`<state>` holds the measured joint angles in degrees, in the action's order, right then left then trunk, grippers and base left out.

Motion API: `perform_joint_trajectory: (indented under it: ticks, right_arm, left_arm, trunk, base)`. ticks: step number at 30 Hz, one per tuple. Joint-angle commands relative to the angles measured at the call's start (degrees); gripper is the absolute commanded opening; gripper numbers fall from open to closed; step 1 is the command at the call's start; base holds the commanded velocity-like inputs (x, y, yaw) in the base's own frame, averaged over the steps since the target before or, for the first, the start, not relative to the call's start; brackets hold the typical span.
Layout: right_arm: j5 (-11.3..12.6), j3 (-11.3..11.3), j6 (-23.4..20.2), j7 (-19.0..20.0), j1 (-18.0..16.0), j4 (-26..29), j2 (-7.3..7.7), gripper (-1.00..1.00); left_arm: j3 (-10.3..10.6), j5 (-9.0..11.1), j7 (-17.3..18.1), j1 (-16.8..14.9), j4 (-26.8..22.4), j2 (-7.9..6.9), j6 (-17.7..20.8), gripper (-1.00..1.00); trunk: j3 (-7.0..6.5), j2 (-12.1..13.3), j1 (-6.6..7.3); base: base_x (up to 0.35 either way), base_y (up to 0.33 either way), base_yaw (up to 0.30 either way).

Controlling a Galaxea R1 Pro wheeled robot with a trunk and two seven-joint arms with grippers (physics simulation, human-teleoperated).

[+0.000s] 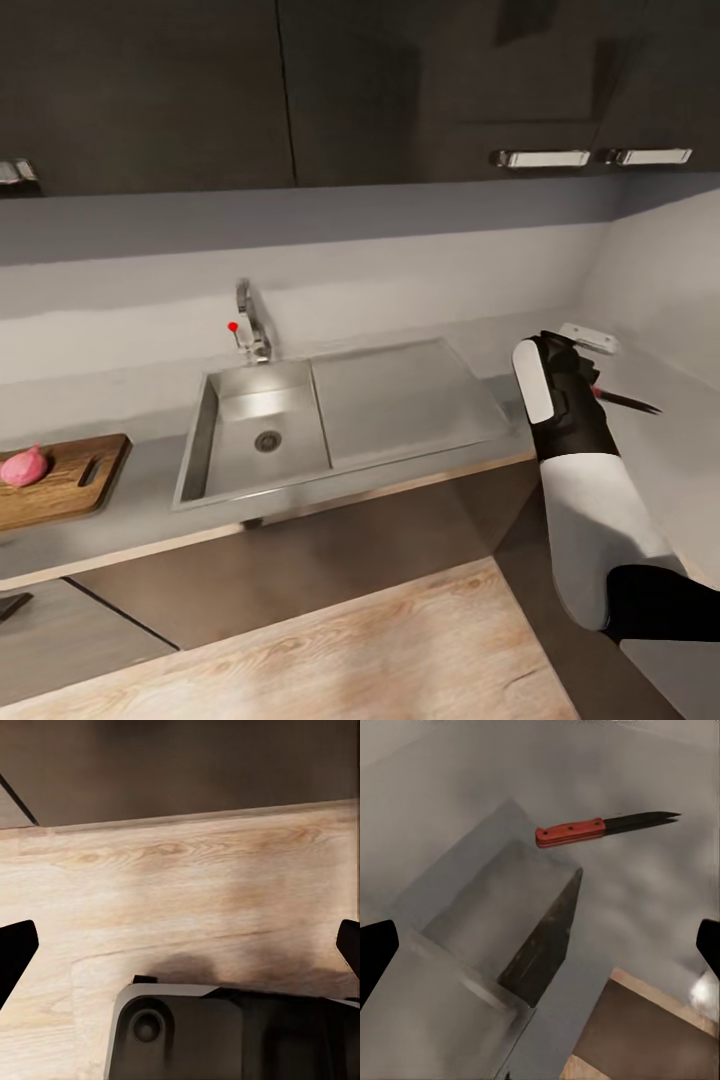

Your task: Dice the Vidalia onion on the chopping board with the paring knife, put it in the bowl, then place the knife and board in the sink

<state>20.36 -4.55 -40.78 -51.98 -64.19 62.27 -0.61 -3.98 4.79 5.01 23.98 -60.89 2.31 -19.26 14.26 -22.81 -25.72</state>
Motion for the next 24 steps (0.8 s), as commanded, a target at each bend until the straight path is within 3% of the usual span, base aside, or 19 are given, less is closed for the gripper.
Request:
perform_joint_trajectory:
  ticks: [1,15,24]
  right_arm:
    - [0.47,-0.02,-0.17,-0.41,-0.05,-0.09,-0.01,1.00]
    - [0.29,-0.18,0.50,-0.25,-0.04,-0.91,0.30,1.00]
    - [0.19,-0.28,7.95,-0.13,-0.05,-7.74,0.68,1.00]
  left_arm:
    - [-0.18,0.50,0.53,0.01,-0.02,0.06,0.01,1.00]
    - [-0.27,0.44,0.44,-0.03,1.09,0.07,0.01,1.00]
    - [-0.30,0.46,0.32,-0.02,0.82,0.30,0.08,1.00]
  trunk:
    - [0.10,-0.10,-0.06]
    - [0.10,-0.10,-0.06]
    - [0.10,-0.10,-0.06]
  base:
    - [0.226,-0.201,0.000]
    - [0.070,-0.065,0.000]
    - [0.000,0.000,0.000]
